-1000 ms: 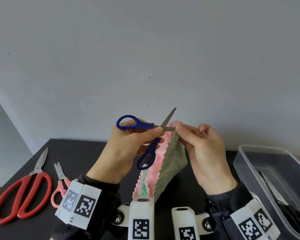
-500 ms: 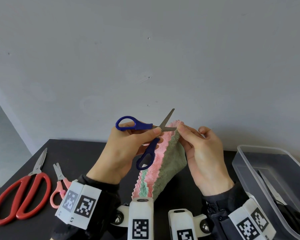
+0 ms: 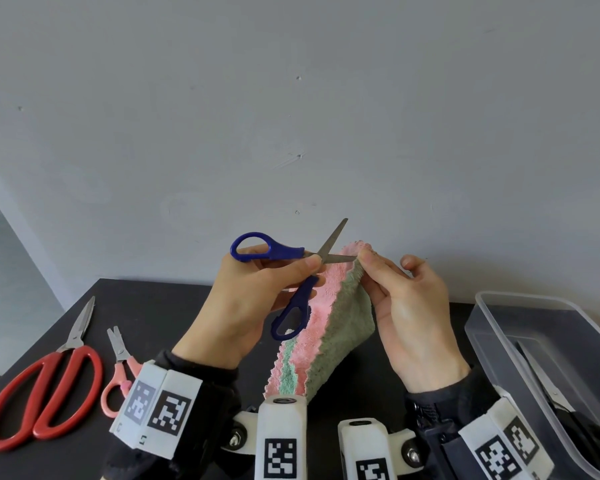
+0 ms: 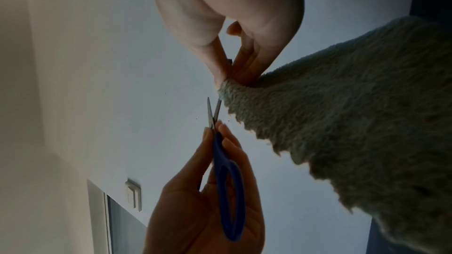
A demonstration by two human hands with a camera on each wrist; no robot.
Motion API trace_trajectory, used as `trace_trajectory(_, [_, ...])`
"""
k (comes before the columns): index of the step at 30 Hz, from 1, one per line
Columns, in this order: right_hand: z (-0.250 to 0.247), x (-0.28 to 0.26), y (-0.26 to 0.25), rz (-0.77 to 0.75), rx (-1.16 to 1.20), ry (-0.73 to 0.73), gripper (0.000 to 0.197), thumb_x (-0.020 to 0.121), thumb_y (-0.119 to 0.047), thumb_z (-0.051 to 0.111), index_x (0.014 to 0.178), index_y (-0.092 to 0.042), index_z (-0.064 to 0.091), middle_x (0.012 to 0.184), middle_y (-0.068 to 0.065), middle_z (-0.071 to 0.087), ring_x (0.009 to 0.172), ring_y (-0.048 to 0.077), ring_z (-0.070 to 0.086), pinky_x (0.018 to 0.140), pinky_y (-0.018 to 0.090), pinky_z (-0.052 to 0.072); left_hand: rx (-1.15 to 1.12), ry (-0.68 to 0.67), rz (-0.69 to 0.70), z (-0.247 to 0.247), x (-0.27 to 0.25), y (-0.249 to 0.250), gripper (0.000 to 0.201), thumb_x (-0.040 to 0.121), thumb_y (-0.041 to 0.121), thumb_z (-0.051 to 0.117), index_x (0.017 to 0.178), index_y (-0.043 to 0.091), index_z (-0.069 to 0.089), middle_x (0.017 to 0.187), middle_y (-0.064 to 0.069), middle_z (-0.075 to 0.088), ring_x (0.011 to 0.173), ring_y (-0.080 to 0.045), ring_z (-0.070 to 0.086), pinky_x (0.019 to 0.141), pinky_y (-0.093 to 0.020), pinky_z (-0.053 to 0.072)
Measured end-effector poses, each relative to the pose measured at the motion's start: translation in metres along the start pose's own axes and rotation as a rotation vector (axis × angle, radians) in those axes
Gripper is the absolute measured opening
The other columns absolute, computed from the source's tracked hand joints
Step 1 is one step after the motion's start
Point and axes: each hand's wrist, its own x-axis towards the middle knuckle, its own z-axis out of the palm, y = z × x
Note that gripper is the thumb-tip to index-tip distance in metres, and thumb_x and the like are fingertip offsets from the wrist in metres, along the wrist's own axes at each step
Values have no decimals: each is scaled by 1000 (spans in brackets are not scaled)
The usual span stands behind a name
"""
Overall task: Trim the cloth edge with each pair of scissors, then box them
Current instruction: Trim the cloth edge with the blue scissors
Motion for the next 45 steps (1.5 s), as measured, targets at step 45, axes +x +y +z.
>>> trace_trajectory(45, [-3,-4,-6,7,-444,-301,25,65,-23,71,86,-11,75,82,9,76,74,19,73,62,24,56,187,43,69,1,-2,6,13,85,14,67,77,4,70,52,-1,60,41,-9,50,34,-10,32])
